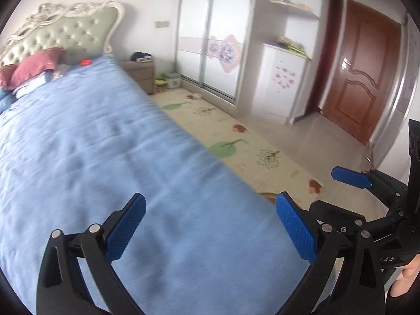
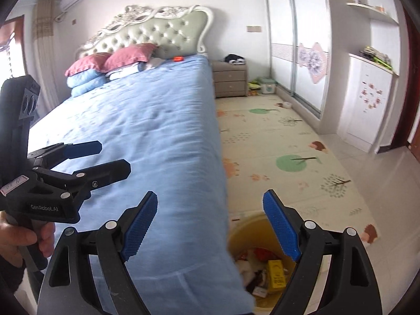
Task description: Collect trash
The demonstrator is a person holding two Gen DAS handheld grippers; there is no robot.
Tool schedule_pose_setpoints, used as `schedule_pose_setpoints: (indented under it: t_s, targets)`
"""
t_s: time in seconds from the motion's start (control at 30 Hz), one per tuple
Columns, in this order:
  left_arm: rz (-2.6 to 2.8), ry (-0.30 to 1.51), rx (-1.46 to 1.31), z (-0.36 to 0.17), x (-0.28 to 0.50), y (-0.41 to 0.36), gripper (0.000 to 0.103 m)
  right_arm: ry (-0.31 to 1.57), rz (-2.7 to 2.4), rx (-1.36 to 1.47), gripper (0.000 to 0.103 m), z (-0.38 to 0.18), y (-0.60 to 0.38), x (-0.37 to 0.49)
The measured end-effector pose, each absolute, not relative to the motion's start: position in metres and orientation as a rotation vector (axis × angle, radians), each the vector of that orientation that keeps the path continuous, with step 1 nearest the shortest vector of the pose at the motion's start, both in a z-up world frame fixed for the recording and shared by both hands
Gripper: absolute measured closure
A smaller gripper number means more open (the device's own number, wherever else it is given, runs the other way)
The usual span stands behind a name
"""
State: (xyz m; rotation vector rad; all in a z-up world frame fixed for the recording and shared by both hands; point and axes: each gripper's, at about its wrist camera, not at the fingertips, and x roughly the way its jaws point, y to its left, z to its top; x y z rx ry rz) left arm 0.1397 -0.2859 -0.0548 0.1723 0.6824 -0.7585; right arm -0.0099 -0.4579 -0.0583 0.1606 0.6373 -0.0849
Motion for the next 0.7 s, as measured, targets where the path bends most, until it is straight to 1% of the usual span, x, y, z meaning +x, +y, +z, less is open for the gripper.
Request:
schedule_pose_setpoints:
  t_s: [0.33,0.5,0.7]
  targets:
    - [-0.500,0.583,0.113,-0.039,0.155,-0.156,0.004,0.610,0.083,0.091,0.023,-0.051,-0.356,0.038]
    - [-0.417,0.566,0.089,-0.038,0.162,-0.109,0.004,0.595,0.152,0.082,0.023,-0.052,-0.313,0.057]
    - [-0.334,0.551,0.040,-0.036,0.167,-0.067,0.004,0.571,0.209,0.061,0.019,-0.046,-0.272,0.074]
